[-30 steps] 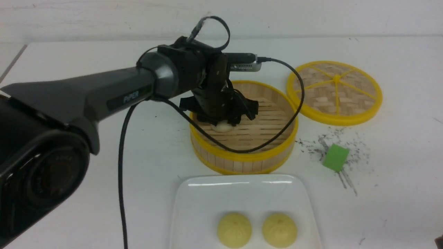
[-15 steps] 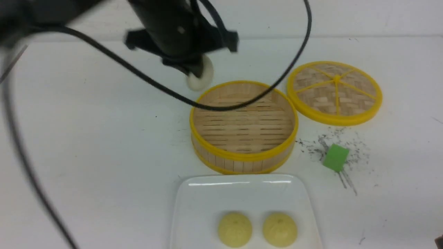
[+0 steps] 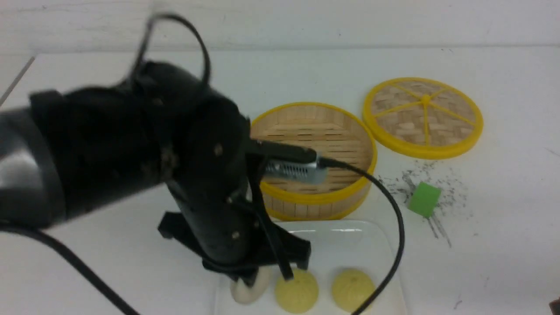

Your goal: Put the steamed buns into the plate on the white tablecloth.

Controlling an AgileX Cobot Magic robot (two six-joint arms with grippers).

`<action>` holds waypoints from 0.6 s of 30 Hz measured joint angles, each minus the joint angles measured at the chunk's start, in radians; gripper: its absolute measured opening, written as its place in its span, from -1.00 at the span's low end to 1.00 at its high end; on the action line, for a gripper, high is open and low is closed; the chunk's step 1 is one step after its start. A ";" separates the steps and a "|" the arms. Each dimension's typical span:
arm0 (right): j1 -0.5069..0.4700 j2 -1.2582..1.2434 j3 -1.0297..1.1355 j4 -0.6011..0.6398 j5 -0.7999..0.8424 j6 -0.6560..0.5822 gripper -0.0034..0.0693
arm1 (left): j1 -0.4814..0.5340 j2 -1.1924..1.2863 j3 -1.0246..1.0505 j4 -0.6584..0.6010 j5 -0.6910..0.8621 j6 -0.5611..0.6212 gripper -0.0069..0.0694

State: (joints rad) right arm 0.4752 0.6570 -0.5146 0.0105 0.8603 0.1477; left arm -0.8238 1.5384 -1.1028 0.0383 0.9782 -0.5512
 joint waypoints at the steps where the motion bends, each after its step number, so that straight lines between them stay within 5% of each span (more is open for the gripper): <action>1: 0.000 0.000 0.000 0.000 0.000 0.000 -0.63 | -0.004 0.009 0.025 0.008 -0.028 -0.036 -0.69; 7: 0.000 0.000 0.000 0.000 0.000 0.000 -0.62 | -0.008 0.076 0.063 0.088 -0.105 -0.188 -0.52; 18: 0.000 -0.001 0.000 0.007 0.036 -0.015 -0.60 | -0.008 0.118 0.032 0.092 -0.174 -0.226 0.27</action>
State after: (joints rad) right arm 0.4752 0.6558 -0.5146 0.0170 0.8958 0.1323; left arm -0.8318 1.6565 -1.0711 0.1299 0.8038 -0.7768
